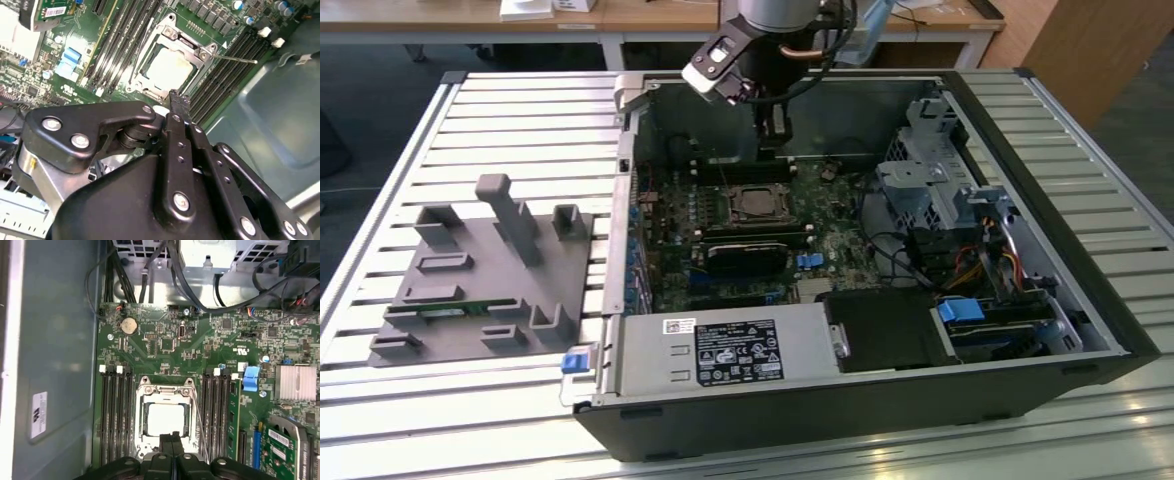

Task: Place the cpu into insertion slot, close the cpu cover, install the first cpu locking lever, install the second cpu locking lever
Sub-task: 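Install the first cpu locking lever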

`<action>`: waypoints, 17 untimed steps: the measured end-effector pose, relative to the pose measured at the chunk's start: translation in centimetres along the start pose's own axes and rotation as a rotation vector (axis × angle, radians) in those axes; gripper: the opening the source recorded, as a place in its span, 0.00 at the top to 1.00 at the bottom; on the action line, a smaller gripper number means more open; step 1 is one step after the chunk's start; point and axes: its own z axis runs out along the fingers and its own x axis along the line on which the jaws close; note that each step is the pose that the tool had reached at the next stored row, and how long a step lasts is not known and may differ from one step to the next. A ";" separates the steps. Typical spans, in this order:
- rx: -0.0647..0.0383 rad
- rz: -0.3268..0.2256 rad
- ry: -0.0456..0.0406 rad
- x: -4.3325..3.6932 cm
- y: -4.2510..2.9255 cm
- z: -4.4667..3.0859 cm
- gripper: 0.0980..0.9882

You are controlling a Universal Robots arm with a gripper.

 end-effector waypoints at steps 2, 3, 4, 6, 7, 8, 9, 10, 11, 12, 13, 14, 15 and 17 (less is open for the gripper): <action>0.000 -0.006 0.0004 0.01 0.00 -0.11 0.99; 0.001 -0.035 0.0008 0.01 0.00 -0.11 0.99; 0.001 -0.053 0.0012 0.01 0.00 -0.11 0.99; 0.002 -0.089 0.0017 0.00 0.00 -0.11 0.99; 0.002 -0.108 0.0021 0.00 0.00 -0.11 0.99; 0.002 -0.125 0.0024 0.00 0.00 -0.10 0.99; 0.003 -0.142 0.0027 0.00 0.00 -0.10 0.99; 0.003 -0.155 0.0029 0.00 0.00 -0.11 0.99; 0.003 -0.165 0.0031 0.00 0.00 -0.11 0.99; 0.003 -0.171 0.0032 0.00 0.00 -0.11 0.99; 0.003 -0.178 0.0034 0.00 0.00 -0.11 0.99; 0.004 -0.185 0.0036 0.00 0.00 -0.11 0.99; 0.004 -0.194 0.0038 0.00 0.00 -0.11 0.99; 0.004 -0.213 0.0042 0.00 0.00 -0.11 0.99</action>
